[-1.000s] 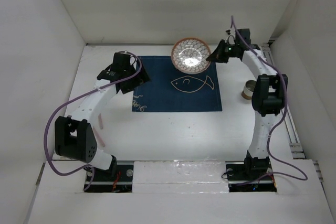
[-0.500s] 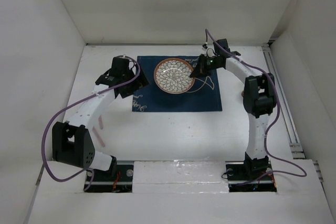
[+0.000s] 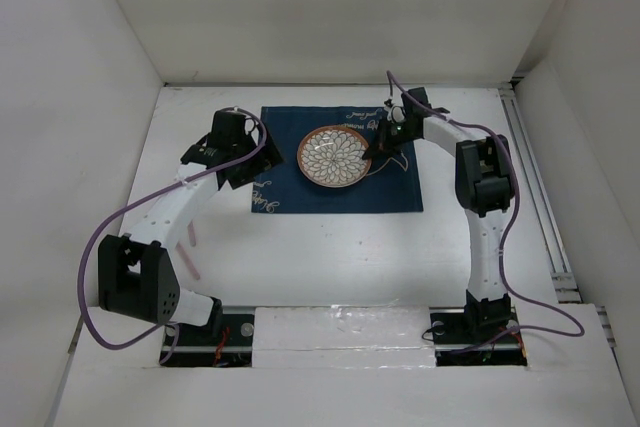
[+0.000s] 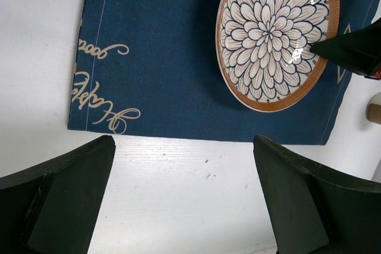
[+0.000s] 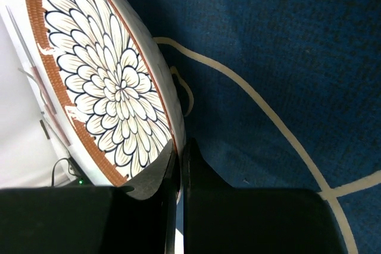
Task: Set the dinner table for one person
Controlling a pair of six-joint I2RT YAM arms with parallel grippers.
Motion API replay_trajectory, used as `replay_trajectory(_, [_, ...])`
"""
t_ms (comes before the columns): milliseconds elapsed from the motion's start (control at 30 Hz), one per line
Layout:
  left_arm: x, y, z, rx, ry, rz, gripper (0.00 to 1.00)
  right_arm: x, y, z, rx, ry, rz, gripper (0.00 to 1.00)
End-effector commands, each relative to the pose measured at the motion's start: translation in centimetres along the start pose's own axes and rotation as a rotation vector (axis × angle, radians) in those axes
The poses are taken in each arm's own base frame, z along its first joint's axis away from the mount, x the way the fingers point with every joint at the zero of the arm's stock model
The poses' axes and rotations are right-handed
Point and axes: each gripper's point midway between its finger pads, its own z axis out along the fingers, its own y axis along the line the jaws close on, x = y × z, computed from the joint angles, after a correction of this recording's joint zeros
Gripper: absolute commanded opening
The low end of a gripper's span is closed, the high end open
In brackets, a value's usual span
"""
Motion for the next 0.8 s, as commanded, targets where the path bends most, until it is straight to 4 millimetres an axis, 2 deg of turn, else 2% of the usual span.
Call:
replay_trajectory(0, [-0.6,-0.4,-0.7,0.025,-0.032,0.011,1.00,-2.9,5.4,-1.7,-0.172,-0.077,-0.093,0.00])
replay_trajectory(100, [-0.4,-0.3,-0.4,0.027,-0.019,0.020,1.00,-3.2,5.9,-1.9,-0.187,-0.086,-0.100,0.00])
replay_trajectory(200, [-0.6,-0.5,-0.4,0.032,-0.026,0.021,1.00,-3.2,5.3,-1.2,-0.182,-0.076,-0.089,0.00])
replay_trajectory(367, [-0.5,-0.3,-0.1,0.027,-0.019,0.020,1.00,-3.7,5.8,-1.5,-0.188,-0.087,-0.093,0.00])
replay_trajectory(633, [-0.4,-0.4,-0.2,0.034,-0.013,0.029,1.00,-3.9,4.5,-1.2,-0.155,-0.088,-0.066,0.00])
replay_trajectory(733, [-0.4,-0.4,-0.2,0.034,-0.013,0.029,1.00,-4.2,5.1,-1.9,-0.155,-0.109,-0.082,0.12])
replay_trajectory(767, [-0.4,-0.4,-0.2,0.034,-0.013,0.029,1.00,-4.7,6.1,-2.6,-0.167,-0.131,-0.094,0.24])
